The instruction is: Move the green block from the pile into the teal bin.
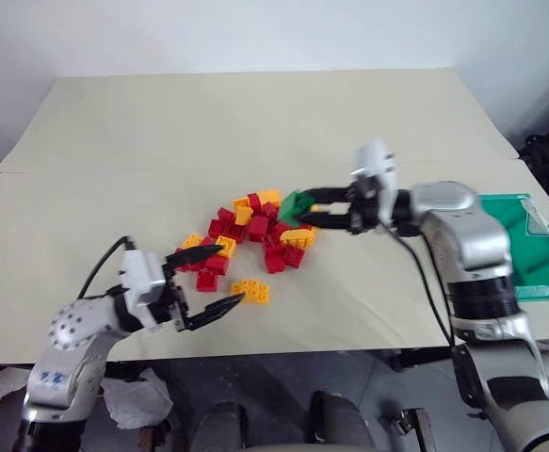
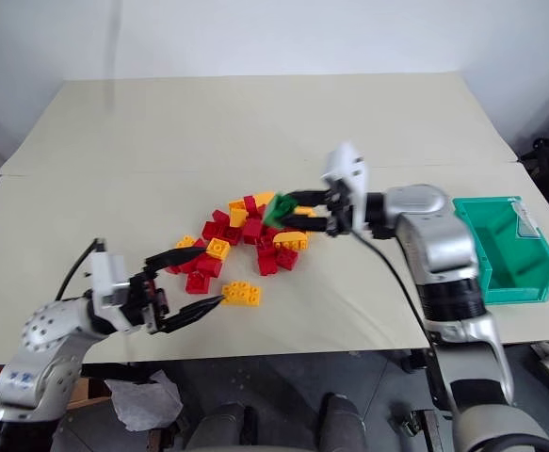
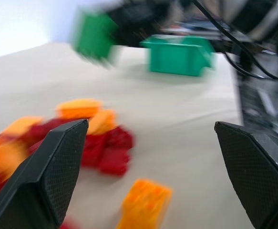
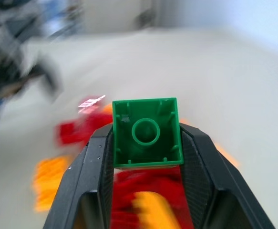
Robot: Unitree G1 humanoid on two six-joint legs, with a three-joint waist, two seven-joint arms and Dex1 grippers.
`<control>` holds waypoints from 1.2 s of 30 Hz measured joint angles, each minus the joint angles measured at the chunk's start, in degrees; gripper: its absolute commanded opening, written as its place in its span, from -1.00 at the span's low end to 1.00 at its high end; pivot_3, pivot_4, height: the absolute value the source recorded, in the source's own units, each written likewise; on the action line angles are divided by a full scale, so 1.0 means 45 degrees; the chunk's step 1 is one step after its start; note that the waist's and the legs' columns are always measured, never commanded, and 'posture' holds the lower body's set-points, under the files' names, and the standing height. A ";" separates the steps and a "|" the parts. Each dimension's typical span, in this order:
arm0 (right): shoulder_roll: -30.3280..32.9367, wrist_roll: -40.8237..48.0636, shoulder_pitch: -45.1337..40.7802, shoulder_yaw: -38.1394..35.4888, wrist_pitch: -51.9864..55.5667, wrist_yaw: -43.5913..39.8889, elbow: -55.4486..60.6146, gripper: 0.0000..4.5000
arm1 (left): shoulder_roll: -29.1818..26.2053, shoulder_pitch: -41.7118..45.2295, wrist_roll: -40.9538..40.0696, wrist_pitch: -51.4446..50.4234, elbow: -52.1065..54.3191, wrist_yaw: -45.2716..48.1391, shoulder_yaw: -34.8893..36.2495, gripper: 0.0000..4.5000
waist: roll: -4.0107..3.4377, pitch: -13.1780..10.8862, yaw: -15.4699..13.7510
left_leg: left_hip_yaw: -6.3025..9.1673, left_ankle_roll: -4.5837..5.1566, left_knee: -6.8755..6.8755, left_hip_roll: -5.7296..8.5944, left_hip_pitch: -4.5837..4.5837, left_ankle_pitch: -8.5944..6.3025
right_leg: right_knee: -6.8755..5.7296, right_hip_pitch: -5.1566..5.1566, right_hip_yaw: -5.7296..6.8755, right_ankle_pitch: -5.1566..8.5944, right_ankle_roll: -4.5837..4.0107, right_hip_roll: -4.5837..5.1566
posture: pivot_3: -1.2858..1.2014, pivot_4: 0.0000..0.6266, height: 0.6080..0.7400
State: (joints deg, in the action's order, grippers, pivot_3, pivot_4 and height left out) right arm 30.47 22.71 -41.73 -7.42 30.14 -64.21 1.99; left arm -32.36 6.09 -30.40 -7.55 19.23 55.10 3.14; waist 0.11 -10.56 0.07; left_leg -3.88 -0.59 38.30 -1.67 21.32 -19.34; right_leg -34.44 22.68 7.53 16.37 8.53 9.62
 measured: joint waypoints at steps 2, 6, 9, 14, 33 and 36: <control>0.1276 0.0246 0.1251 -0.1852 0.0280 0.0830 0.0973 -0.33 | 0.0325 0.0908 0.0026 -0.0092 -0.0510 0.0400 -0.0691 1.00 | 0.0000 0.0000 -0.0214 | 0.0003 0.0005 0.0002 0.0005 0.0005 -0.0003 | 0.0019 -0.0005 0.0001 -0.0001 0.0001 0.0001 | 0.03 -0.52 1.00; 0.3017 0.0079 0.3491 -0.4133 0.0538 0.2042 0.1785 -0.33 | 0.0578 0.1860 0.0033 -0.0113 -0.1640 0.0865 -0.1016 1.00 | -0.0003 0.0001 -0.0291 | -0.0033 0.0008 -0.0010 0.0004 0.0000 -0.0004 | 0.0060 -0.0011 -0.0008 -0.0001 0.0002 -0.0004 | 0.03 -0.52 1.00; 0.3989 -0.0430 0.4734 -0.5286 0.0797 0.2922 0.1656 -0.33 | 0.0683 0.2540 0.0033 -0.0058 -0.2328 0.1114 -0.0991 1.00 | -0.0003 0.0001 -0.0285 | -0.0046 0.0012 -0.0002 0.0001 -0.0008 -0.0001 | 0.0062 -0.0020 -0.0016 -0.0001 0.0002 -0.0007 | 0.03 -0.52 1.00; 0.4876 -0.1261 0.5979 -0.6437 0.1340 0.4450 -0.0009 -0.33 | 0.1041 0.2877 0.0100 0.0164 -0.3017 0.1529 -0.1061 1.00 | -0.0002 0.0002 -0.0287 | -0.0052 0.0018 0.0018 0.0002 -0.0011 -0.0001 | 0.0075 -0.0034 -0.0023 -0.0001 0.0001 -0.0007 | 0.03 -0.52 1.00; 0.5388 -0.1339 0.4913 -0.4899 0.1819 0.5448 -0.3136 0.87 | 0.1665 0.3241 0.0277 0.0668 -0.2837 0.1810 -0.1316 1.00 | -0.0016 0.0009 -0.0318 | -0.0050 0.0037 0.0101 0.0000 0.0015 -0.0008 | 0.0073 -0.0042 -0.0032 -0.0002 -0.0001 -0.0006 | 0.03 -0.52 1.00; 0.5646 -0.1344 0.4914 -0.4923 0.1444 0.5455 -0.3143 0.99 | 0.1664 0.3161 0.0276 0.0676 -0.2834 0.1741 -0.1295 1.00 | -0.0016 0.0009 -0.0325 | -0.0050 0.0038 0.0110 0.0000 0.0022 -0.0009 | 0.0074 -0.0042 -0.0032 -0.0002 -0.0001 -0.0007 | 0.03 -0.52 1.00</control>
State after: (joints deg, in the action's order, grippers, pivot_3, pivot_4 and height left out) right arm 55.88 16.66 -19.62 -29.58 36.64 -39.66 -12.15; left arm -24.87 20.32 -29.16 -4.51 6.48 62.94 -2.68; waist 0.03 -10.52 -1.39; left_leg -4.11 -0.42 38.80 -1.67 21.42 -19.38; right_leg -34.11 22.50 7.39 16.36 8.52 9.59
